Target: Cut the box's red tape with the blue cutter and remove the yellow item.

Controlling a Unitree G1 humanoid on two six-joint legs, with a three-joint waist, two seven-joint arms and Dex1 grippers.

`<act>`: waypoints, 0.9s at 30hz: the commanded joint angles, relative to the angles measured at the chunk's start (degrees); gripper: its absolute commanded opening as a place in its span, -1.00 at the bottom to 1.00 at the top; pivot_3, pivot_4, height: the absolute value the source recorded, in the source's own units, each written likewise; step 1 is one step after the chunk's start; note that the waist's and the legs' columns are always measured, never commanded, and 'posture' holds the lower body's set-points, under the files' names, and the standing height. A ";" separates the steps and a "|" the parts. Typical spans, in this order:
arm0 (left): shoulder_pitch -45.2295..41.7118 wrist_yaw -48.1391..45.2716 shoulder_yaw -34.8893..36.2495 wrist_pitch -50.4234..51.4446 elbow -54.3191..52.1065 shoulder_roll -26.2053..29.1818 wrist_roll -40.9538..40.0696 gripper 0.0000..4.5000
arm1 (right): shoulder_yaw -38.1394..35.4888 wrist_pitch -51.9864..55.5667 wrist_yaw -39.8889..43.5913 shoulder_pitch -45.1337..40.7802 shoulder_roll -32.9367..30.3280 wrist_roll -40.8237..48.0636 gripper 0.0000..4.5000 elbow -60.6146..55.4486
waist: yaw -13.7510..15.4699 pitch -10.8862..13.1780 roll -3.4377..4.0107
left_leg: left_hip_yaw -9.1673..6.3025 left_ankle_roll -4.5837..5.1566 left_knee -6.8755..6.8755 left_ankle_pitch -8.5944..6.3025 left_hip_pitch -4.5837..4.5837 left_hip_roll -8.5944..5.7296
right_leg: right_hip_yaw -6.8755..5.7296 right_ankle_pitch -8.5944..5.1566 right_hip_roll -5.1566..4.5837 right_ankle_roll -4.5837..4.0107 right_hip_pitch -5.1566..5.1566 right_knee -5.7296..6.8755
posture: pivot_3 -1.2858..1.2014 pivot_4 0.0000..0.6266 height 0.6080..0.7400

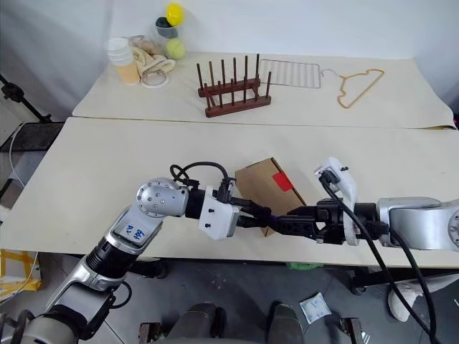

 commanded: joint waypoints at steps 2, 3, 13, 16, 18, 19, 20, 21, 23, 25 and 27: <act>-0.17 1.49 0.67 0.13 -1.23 -0.54 0.21 -0.74 | -0.35 0.44 1.00 0.10 -0.90 1.33 0.80 -0.11 | -0.02 0.00 0.00 | 0.00 0.00 0.00 0.00 0.00 0.00 | 0.00 0.00 0.00 0.00 0.00 -0.01 | 0.03 -0.52 1.00; -0.17 1.62 0.63 0.12 -1.25 -0.57 0.22 -0.74 | -0.35 0.30 0.79 0.27 -0.71 1.33 0.70 -0.13 | -0.02 0.00 0.00 | 0.00 0.00 0.00 0.00 0.00 0.00 | 0.00 0.00 0.00 0.00 0.00 -0.01 | 0.03 -0.52 1.00; 0.07 1.58 0.36 0.24 -1.52 -0.41 -0.02 -0.74 | -1.27 -0.86 -1.27 0.72 1.87 1.33 -0.77 0.51 | -0.02 0.00 0.00 | 0.00 0.00 0.00 0.00 0.00 0.01 | -0.02 0.00 0.01 0.00 0.00 0.01 | 0.03 -0.52 1.00; -0.04 1.52 0.40 0.24 -1.36 -0.48 0.09 -0.74 | -1.50 -1.08 -1.52 0.84 2.82 1.33 -0.97 0.57 | 0.01 0.00 0.00 | -0.01 0.00 0.01 0.00 -0.01 0.00 | -0.03 0.00 0.00 0.00 0.00 0.00 | 0.03 -0.52 1.00; -0.08 1.56 0.44 0.36 -1.36 -0.52 0.14 -0.74 | -1.60 -1.00 -1.60 0.80 3.12 1.33 -0.97 0.58 | 0.01 0.00 0.00 | 0.00 0.00 0.02 0.00 -0.01 -0.01 | -0.03 0.00 0.00 0.00 0.00 0.00 | 0.03 -0.52 1.00; -0.10 1.59 0.44 0.37 -1.33 -0.53 0.22 -0.74 | -1.72 -0.92 -1.41 0.87 3.23 1.33 -0.97 0.56 | 0.01 0.00 0.00 | -0.01 0.00 0.02 0.00 -0.01 -0.01 | -0.03 0.00 0.00 0.00 0.00 0.01 | 0.03 -0.52 1.00; -0.11 1.55 0.49 0.52 -1.37 -0.52 0.18 -0.74 | -1.87 -0.92 -1.32 0.99 3.32 1.33 -0.97 0.51 | 0.00 0.00 0.00 | -0.01 0.00 0.01 0.00 -0.01 -0.01 | -0.03 0.00 0.00 0.00 0.00 0.01 | 0.03 -0.52 1.00; -0.08 1.25 0.62 0.99 -1.53 -0.44 -0.24 -0.74 | -2.09 -0.79 -0.79 1.20 3.14 1.33 -0.97 0.35 | 0.00 0.00 0.00 | -0.01 0.00 0.01 0.00 -0.01 0.00 | -0.04 0.00 0.00 0.00 0.00 0.01 | 0.03 -0.52 1.00; 0.11 0.51 1.47 2.55 -2.19 -0.31 -2.19 -0.60 | -2.58 -0.57 0.01 1.53 2.64 1.33 -0.97 0.19 | 0.00 0.00 0.00 | -0.02 0.00 0.01 0.00 -0.01 0.00 | -0.04 0.00 0.00 0.00 0.00 0.01 | 0.03 -0.52 1.00; 0.60 -0.53 3.04 5.08 -3.19 0.10 -5.39 -0.37 | -3.50 -0.18 1.34 1.94 1.64 1.33 -0.97 0.02 | -0.02 0.00 0.00 | -0.01 0.00 0.02 0.00 -0.01 0.00 | -0.03 0.00 0.00 0.00 0.00 0.01 | 0.03 -0.52 1.00; 1.33 -3.02 4.61 6.52 -4.41 1.77 -9.17 -0.12 | -4.81 0.31 2.88 2.32 0.45 1.33 -0.97 -0.05 | -0.09 0.00 0.01 | -0.01 0.00 0.01 0.00 -0.02 0.01 | -0.03 0.00 0.00 0.00 0.00 0.01 | 0.03 -0.52 1.00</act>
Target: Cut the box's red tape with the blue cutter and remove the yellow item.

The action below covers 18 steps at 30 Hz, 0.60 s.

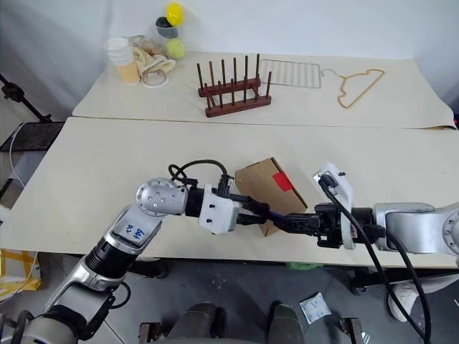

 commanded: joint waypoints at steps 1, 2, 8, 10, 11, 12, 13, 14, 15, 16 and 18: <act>1.50 -5.18 4.60 3.04 -4.50 3.46 -8.74 0.02 | -4.34 0.58 3.34 0.64 -2.90 0.41 -0.97 -0.52 | -0.08 0.00 0.01 | 0.00 0.00 -0.01 0.00 0.00 0.01 | 0.00 0.00 0.00 0.00 0.00 0.00 | 0.03 -0.52 1.00; 2.33 -8.13 5.97 4.56 -5.46 5.64 -12.06 0.15 | -5.31 0.63 3.81 1.07 -3.57 0.41 -0.97 -0.46 | -0.11 0.00 0.01 | -0.01 0.00 -0.01 0.00 0.00 0.03 | -0.02 0.00 0.02 0.00 0.00 0.00 | 0.03 -0.52 1.00; 4.96 -17.70 14.01 12.04 -2.22 16.73 -22.62 0.43 | -12.30 0.73 7.85 4.58 -6.73 0.41 -0.97 -0.85 | -0.49 0.00 0.04 | 0.01 -0.03 0.00 -0.01 0.03 0.10 | -0.04 -0.01 0.06 -0.03 -0.01 0.05 | 0.03 -0.52 1.00; 3.69 -18.97 17.54 14.67 3.40 18.92 -24.70 0.43 | -16.85 1.40 9.23 6.89 -7.71 0.41 -0.97 -0.85 | -0.07 0.00 0.04 | -0.01 0.00 0.02 0.01 0.02 0.07 | -0.02 0.01 0.04 -0.05 0.00 0.06 | 0.03 -0.52 1.00; 1.93 -18.02 18.93 15.67 7.62 18.67 -24.98 0.35 | -20.38 2.25 9.36 8.61 -8.31 0.41 -0.97 -0.57 | 0.12 0.00 0.04 | -0.02 0.00 0.03 0.01 0.02 0.06 | -0.02 0.01 0.04 -0.05 0.00 0.06 | 0.03 -0.52 1.00; -0.12 -16.65 19.41 15.61 11.20 17.40 -24.62 0.26 | -23.91 3.28 7.73 10.69 -9.14 0.41 -0.97 0.16 | 0.35 0.00 0.04 | -0.03 0.01 0.03 0.01 0.02 0.04 | -0.02 0.01 0.04 -0.05 0.00 0.08 | 0.03 -0.52 1.00; -1.83 -16.00 19.14 15.54 13.41 16.01 -24.11 0.17 | -27.36 4.17 4.95 12.87 -9.84 0.41 -0.97 0.72 | 0.47 0.00 0.03 | -0.08 0.03 0.03 0.03 0.00 0.00 | -0.04 0.01 0.04 -0.05 0.00 0.11 | 0.03 -0.52 1.00; -3.33 -14.38 18.44 15.56 14.85 14.38 -22.79 0.05 | -29.82 4.72 1.56 14.86 -10.61 0.41 -0.97 1.22 | 0.71 0.01 0.02 | -0.09 0.05 0.03 0.04 0.00 -0.02 | -0.04 0.01 0.04 -0.05 0.01 0.12 | 0.03 -0.52 1.00; -4.26 -13.57 17.98 15.51 15.75 13.34 -21.79 -0.09 | -31.52 4.98 -0.63 16.42 -11.08 0.41 -0.97 1.39 | 0.88 0.00 0.01 | -0.10 0.06 0.03 0.04 -0.02 -0.04 | -0.04 0.01 0.03 -0.05 0.01 0.12 | 0.03 -0.52 1.00; -5.45 -13.11 17.20 15.28 16.77 11.85 -20.93 -0.23 | -33.79 5.24 -1.69 17.24 -10.83 -1.49 -0.97 1.09 | 0.91 0.00 0.01 | -0.09 0.07 0.03 0.04 -0.02 -0.09 | -0.03 0.02 -0.03 -0.04 0.02 0.12 | 0.03 -0.52 1.00; -8.64 -10.71 15.08 16.42 19.17 7.65 -19.03 -0.49 | -36.10 4.75 -5.17 17.84 -11.81 -1.96 -0.97 0.60 | 0.96 0.01 0.00 | -0.01 0.11 0.02 0.01 -0.02 -0.11 | -0.04 0.04 -0.04 -0.02 0.02 0.10 | 0.03 -0.52 1.00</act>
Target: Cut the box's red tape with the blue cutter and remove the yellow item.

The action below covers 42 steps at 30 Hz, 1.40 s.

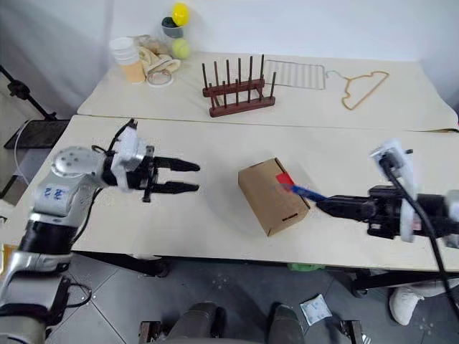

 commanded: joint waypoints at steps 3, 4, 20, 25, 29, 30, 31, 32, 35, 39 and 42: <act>-6.51 4.01 -5.01 0.78 5.03 -7.68 4.89 -0.92 | -3.92 -2.63 -8.80 -0.89 -3.37 1.69 -0.97 -0.37 | -0.12 0.02 -0.03 | 0.09 0.00 -0.02 0.00 -0.04 -0.01 | -0.09 0.02 0.00 0.04 -0.06 0.00 | 0.03 -0.52 1.00; -7.79 4.07 -6.30 -0.04 6.45 -8.72 6.51 -1.00 | -1.88 -4.40 -9.89 -2.54 -4.84 1.82 -0.97 -0.69 | -0.27 0.03 -0.04 | 0.22 -0.01 -0.04 0.00 -0.04 0.00 | -0.16 0.02 0.03 0.04 -0.09 -0.01 | 0.03 -0.52 1.00; -13.51 14.05 -13.49 0.99 15.65 -18.67 20.52 -1.00 | 38.26 -6.24 -23.54 -42.09 5.18 1.83 -0.97 3.24 | -1.77 0.14 -0.24 | 0.47 -0.12 0.14 0.07 -0.70 0.05 | -0.25 0.09 0.02 0.05 -1.01 0.36 | 0.03 -0.52 1.00; -12.74 14.35 -13.49 3.50 15.05 -19.31 20.70 -1.00 | 44.68 -0.93 -27.25 -50.20 9.21 1.83 -0.97 7.26 | -1.20 0.14 -0.23 | 0.49 -0.17 0.13 0.12 -0.80 0.13 | -0.39 0.10 0.01 0.02 -1.07 0.44 | 0.03 -0.52 1.00; -12.26 14.91 -13.57 4.62 13.96 -19.60 20.76 -1.00 | 46.35 0.99 -29.75 -52.39 10.12 1.83 -0.97 9.78 | -1.04 0.14 -0.23 | 0.60 -0.16 0.13 0.12 -0.81 0.06 | -0.47 0.10 -0.01 0.02 -1.05 0.44 | 0.03 -0.52 1.00; -12.10 14.96 -13.57 4.95 13.69 -19.56 20.75 -1.00 | 46.59 1.47 -30.02 -52.64 10.01 1.83 -0.97 10.01 | -1.02 0.14 -0.23 | 0.62 -0.17 0.14 0.12 -0.82 0.06 | -0.51 0.10 -0.01 0.02 -1.05 0.44 | 0.03 -0.52 1.00; -11.93 14.88 -13.64 5.20 13.46 -19.43 20.77 -1.00 | 46.70 1.80 -30.13 -52.80 10.08 1.83 -0.97 10.25 | -1.03 0.14 -0.23 | 0.62 -0.16 0.14 0.12 -0.82 0.07 | -0.52 0.10 -0.01 0.02 -1.05 0.45 | 0.03 -0.52 1.00; -11.73 14.94 -13.63 5.38 13.25 -19.36 20.75 -1.00 | 46.75 2.17 -30.04 -52.87 10.23 1.83 -0.97 10.38 | -1.06 0.14 -0.23 | 0.63 -0.16 0.14 0.12 -0.82 0.07 | -0.53 0.10 -0.01 0.02 -1.05 0.45 | 0.03 -0.52 1.00; -11.37 14.94 -13.75 5.80 12.75 -19.14 20.89 -1.00 | 46.75 2.73 -29.98 -52.65 10.80 1.83 -0.97 10.49 | -1.10 0.14 -0.23 | 0.65 -0.16 0.14 0.12 -0.81 0.05 | -0.54 0.11 0.00 0.01 -1.05 0.48 | 0.03 -0.52 1.00; -10.94 14.99 -13.86 6.20 11.78 -19.08 20.89 -1.00 | 46.60 2.52 -30.54 -51.76 11.20 1.83 -0.97 10.31 | -1.13 0.14 -0.23 | 0.65 -0.16 0.16 0.12 -0.81 0.06 | -0.55 0.11 0.00 0.01 -1.05 0.51 | 0.03 -0.52 1.00; -10.57 14.84 -14.02 6.40 11.13 -18.88 20.94 -1.00 | 46.58 2.46 -30.32 -51.19 11.66 1.83 -0.97 9.89 | -1.12 0.14 -0.23 | 0.66 -0.16 0.16 0.12 -0.80 0.06 | -0.55 0.11 0.00 0.01 -1.05 0.52 | 0.03 -0.52 1.00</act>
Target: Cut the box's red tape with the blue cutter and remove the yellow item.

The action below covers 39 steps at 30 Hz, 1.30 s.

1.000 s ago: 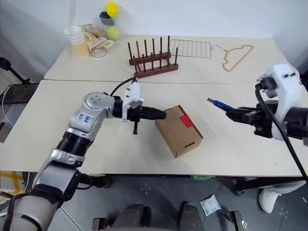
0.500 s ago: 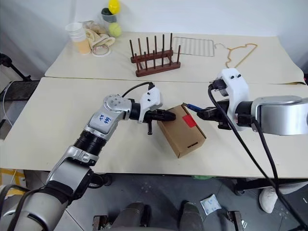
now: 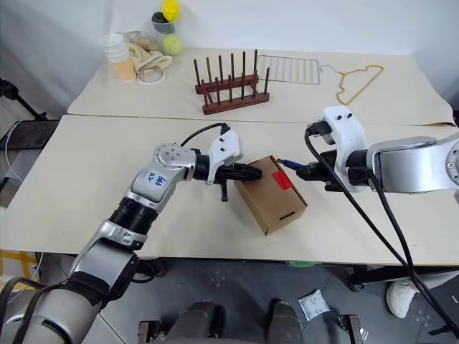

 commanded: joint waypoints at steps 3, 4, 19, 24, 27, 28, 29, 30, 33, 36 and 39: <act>1.44 -0.60 -1.37 0.97 -1.44 0.57 1.09 -1.00 | -1.08 -0.08 -0.11 0.88 0.12 0.80 -0.97 -1.15 | 0.03 0.00 0.00 | 0.00 0.00 0.00 0.00 0.00 0.00 | -0.03 0.00 0.00 0.00 0.00 0.00 | 0.03 -0.52 1.00; 1.47 -0.61 -1.35 1.06 -1.60 0.61 1.06 -1.00 | -1.09 -0.04 -0.19 1.14 0.02 0.80 -0.97 -1.12 | 0.03 0.00 0.00 | 0.00 0.00 0.00 0.00 0.00 -0.01 | -0.04 0.00 0.00 0.00 0.00 0.00 | 0.03 -0.52 1.00; 1.14 -0.12 -2.38 2.97 -1.44 0.81 2.02 -1.00 | 0.67 5.00 6.66 3.20 -3.43 0.80 -0.97 -0.96 | 0.12 0.00 0.00 | -0.02 0.00 0.06 0.00 0.02 -0.02 | -0.06 0.00 0.00 0.00 0.07 0.03 | 0.03 -0.52 1.00; 1.78 -0.15 -3.42 4.53 -2.29 0.99 2.25 -1.00 | 1.60 5.93 8.76 2.79 -3.40 0.80 -0.97 0.95 | 0.12 -0.01 0.00 | -0.03 0.00 0.12 0.00 0.06 -0.02 | -0.06 0.00 -0.01 -0.01 0.14 0.04 | 0.03 -0.52 1.00; 2.13 -0.85 -4.20 4.73 -2.90 1.05 2.14 -1.00 | 2.17 6.04 9.50 2.43 -2.66 0.80 -0.97 1.97 | 0.11 -0.02 0.00 | -0.02 0.00 0.12 0.00 0.08 -0.01 | -0.06 0.01 -0.01 -0.01 0.14 0.05 | 0.03 -0.52 1.00; 2.17 -1.26 -4.54 4.63 -3.07 1.07 2.11 -1.00 | 2.35 5.96 9.58 2.39 -2.33 0.80 -0.97 2.27 | 0.10 -0.02 0.00 | -0.03 0.00 0.12 0.00 0.08 -0.01 | -0.06 0.01 -0.01 -0.01 0.14 0.06 | 0.03 -0.52 1.00; 2.10 -2.25 -5.49 4.27 -3.30 1.34 2.46 -1.00 | 2.41 5.62 9.33 2.66 -1.67 0.80 -0.97 2.76 | 0.08 -0.03 -0.01 | -0.03 0.00 0.12 0.00 0.08 -0.01 | -0.06 0.01 -0.01 -0.01 0.14 0.05 | 0.03 -0.52 1.00; 2.08 -2.89 -6.16 4.02 -3.48 1.53 2.75 -1.00 | 2.41 5.40 9.14 2.92 -1.26 0.80 -0.97 3.06 | 0.04 -0.04 -0.02 | -0.03 0.00 0.12 0.00 0.08 -0.01 | -0.06 0.01 0.00 -0.02 0.14 0.06 | 0.03 -0.52 1.00; 1.13 -5.26 -8.64 2.30 -3.40 2.17 4.51 -1.00 | 2.13 5.06 9.01 3.78 0.30 0.80 -0.97 3.80 | -0.02 -0.24 -0.22 | -0.02 0.00 0.12 0.00 0.12 -0.02 | -0.08 0.01 0.01 -0.02 0.17 0.07 | 0.03 -0.52 1.00; 0.55 -5.74 -9.16 1.70 -2.82 1.98 5.22 -1.00 | 1.94 5.13 8.64 4.21 0.69 0.80 -0.97 3.69 | -0.12 -0.50 -0.22 | -0.02 0.00 0.10 0.00 0.18 -0.01 | -0.07 0.01 0.01 -0.03 0.20 0.06 | 0.03 -0.52 1.00; -0.59 -6.17 -11.15 1.34 -1.07 1.86 7.82 -1.00 | 2.05 5.63 9.73 5.16 -0.14 0.80 -0.97 2.98 | -0.10 -0.65 -0.29 | -0.02 0.00 0.11 0.00 0.20 0.00 | -0.08 0.01 0.01 -0.04 0.22 0.06 | 0.03 -0.52 1.00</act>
